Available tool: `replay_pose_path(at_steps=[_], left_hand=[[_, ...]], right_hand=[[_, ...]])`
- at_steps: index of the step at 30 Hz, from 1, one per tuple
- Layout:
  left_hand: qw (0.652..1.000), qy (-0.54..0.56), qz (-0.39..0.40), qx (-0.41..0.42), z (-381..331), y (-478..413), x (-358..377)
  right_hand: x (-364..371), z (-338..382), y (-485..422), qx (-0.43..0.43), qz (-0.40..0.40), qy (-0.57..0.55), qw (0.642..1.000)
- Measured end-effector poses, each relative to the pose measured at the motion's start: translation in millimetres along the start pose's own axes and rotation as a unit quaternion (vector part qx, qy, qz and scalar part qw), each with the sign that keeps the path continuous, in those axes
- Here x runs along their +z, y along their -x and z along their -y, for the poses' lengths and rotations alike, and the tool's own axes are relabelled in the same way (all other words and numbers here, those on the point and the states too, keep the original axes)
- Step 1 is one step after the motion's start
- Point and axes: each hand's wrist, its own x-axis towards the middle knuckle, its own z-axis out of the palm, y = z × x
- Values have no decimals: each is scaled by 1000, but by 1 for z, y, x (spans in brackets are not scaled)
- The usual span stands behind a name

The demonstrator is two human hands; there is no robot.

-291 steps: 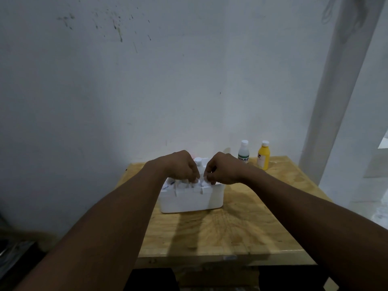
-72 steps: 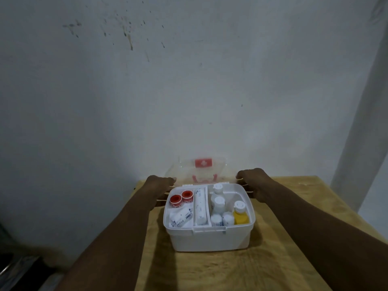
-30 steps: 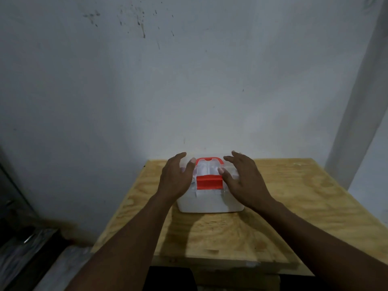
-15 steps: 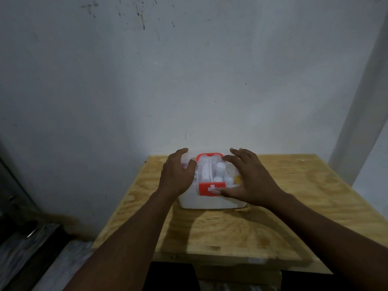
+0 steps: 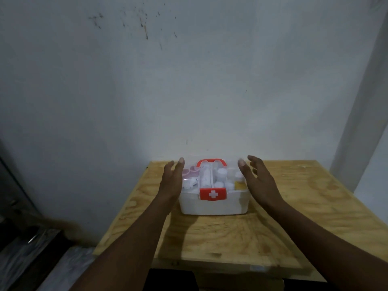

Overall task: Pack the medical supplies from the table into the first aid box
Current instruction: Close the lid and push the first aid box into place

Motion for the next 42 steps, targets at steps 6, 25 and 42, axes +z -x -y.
replay_pose_path(at_steps=[6,25,42], left_hand=[[997,22,28,-63,3,1,3],[995,42,74,-59,-4,14,79],[995,-26,63,65,-27,-59,114]], right_hand=[[-7,10,-9,15,30,3,999],[-56,-28,1,139,-34,-56,988],[-44,-33,-85,68,-111,-62,990]])
